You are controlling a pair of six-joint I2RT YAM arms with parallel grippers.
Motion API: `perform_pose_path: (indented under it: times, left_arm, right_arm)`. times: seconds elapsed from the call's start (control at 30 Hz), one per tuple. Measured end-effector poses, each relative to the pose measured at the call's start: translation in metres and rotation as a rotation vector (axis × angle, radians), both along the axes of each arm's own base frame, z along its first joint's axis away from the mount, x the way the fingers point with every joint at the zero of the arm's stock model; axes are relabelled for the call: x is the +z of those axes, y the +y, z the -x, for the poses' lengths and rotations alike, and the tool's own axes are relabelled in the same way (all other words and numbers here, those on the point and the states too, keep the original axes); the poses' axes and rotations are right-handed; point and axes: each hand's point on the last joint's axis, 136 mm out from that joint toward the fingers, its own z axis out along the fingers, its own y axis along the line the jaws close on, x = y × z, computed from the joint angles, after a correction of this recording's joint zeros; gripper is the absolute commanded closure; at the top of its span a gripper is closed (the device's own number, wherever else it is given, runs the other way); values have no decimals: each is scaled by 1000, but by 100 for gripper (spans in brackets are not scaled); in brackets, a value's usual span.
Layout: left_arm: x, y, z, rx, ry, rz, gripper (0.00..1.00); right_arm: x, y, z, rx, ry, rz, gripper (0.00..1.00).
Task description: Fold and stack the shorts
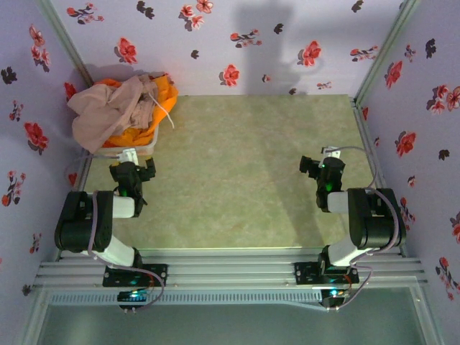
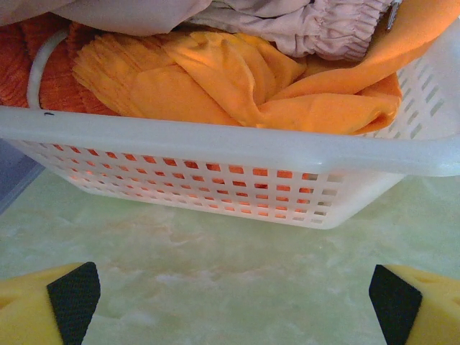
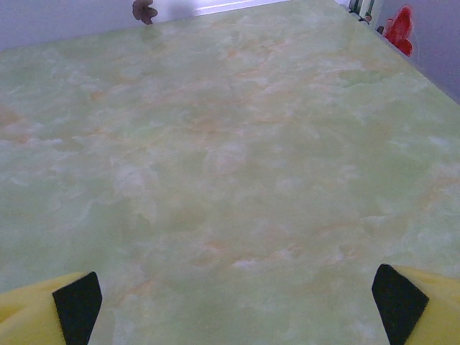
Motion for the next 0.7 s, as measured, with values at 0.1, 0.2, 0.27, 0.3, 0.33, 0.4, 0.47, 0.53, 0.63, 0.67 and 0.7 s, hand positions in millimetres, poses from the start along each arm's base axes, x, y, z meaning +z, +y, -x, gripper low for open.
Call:
perform_pose_path:
  times: [0.1,0.2,0.27,0.3,0.33,0.4,0.47,0.53,0.63,0.67,0.7]
  left_arm:
    - [0,0,0,0,0,0,1]
    - [0,0,0,0,0,0,1]
    - [2,1,2,4,-6,-1,1]
    - [5,1,5,9,-11,-3,1]
    - [12,3,12,18,-22,-4,1]
    - [34,6,25,37,-62,0,0]
    - [74,10,39,65,-155,26,1]
    - [112,12,56,86,-250,76,1]
    - [155,13,83,99,-346,159,1]
    - [168,13,90,102,-367,182,2]
    - [178,13,95,104,-374,198,1]
  right_arm:
    - [0,0,0,0,0,0,1]
    - [0,0,0,1,0,0,1]
    - [1,0,1,1,4,1,1]
    - [2,0,3,1,12,3,1]
    - [6,0,6,2,16,3,1]
    - [25,2,12,7,-6,7,1]
    - [56,6,19,16,-59,11,1]
    - [88,15,26,41,-120,9,1]
    - [128,32,39,97,-187,-7,1]
    - [138,39,44,120,-197,-16,1]
    - [143,43,48,137,-201,-24,1]
